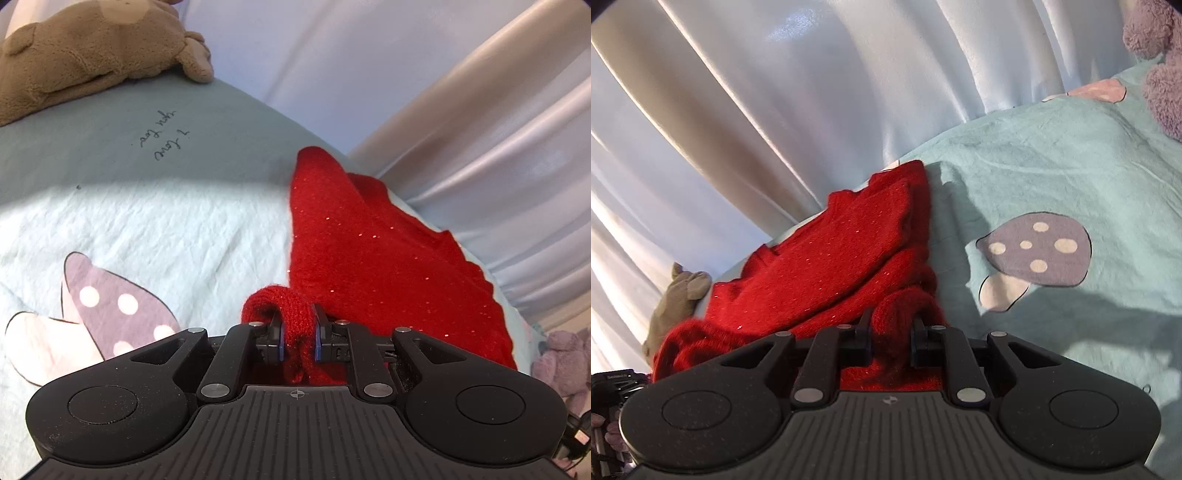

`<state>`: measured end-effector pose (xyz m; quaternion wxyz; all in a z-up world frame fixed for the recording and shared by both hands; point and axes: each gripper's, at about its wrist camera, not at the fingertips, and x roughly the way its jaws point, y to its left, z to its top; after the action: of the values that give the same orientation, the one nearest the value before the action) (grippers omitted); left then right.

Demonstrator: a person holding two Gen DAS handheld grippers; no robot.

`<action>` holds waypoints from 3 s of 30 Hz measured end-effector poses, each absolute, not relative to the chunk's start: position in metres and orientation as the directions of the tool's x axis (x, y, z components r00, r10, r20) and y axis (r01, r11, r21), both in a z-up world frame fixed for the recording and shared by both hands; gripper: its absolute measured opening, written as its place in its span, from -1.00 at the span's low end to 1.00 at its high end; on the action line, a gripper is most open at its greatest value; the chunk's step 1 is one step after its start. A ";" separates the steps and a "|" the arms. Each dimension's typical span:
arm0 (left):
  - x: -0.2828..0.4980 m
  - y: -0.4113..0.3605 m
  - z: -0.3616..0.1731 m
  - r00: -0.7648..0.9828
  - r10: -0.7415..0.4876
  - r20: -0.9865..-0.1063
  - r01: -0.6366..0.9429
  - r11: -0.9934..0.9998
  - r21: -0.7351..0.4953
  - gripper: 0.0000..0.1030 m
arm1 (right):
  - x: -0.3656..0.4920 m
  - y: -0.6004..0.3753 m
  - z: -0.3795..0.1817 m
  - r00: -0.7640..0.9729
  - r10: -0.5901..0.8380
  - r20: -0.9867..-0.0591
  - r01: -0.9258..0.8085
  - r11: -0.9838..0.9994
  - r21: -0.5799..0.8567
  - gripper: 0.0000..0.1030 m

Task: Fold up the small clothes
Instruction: 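Grasp the cardigan hem with both grippers, then pinch the red cardigan hem edge with both grippers, then lift the hem with both grippers and fold it over toward the collar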

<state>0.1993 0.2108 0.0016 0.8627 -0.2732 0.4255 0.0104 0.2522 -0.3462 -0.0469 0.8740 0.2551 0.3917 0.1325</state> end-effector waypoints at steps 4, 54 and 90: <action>0.190 0.219 0.005 0.680 -0.164 -0.715 -0.255 0.861 -0.440 -0.24 | 0.260 -0.350 -0.053 0.662 0.403 -0.632 -0.029 0.856 0.517 -0.49; 0.216 0.198 -0.023 0.704 -0.330 -0.629 0.062 0.911 -0.408 -0.31 | 0.293 -0.323 -0.064 0.630 0.437 -0.642 -0.311 0.900 0.307 -0.66; 0.234 0.172 0.078 0.878 -0.163 -0.450 0.078 0.976 -0.202 -0.78 | 0.280 -0.278 0.019 0.846 0.318 -0.427 -0.378 0.924 -0.062 -0.79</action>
<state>0.2336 0.1723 0.0779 0.9649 -0.0894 0.2390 -0.0624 0.2799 -0.2778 0.0191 0.9581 -0.0720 0.2092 0.1818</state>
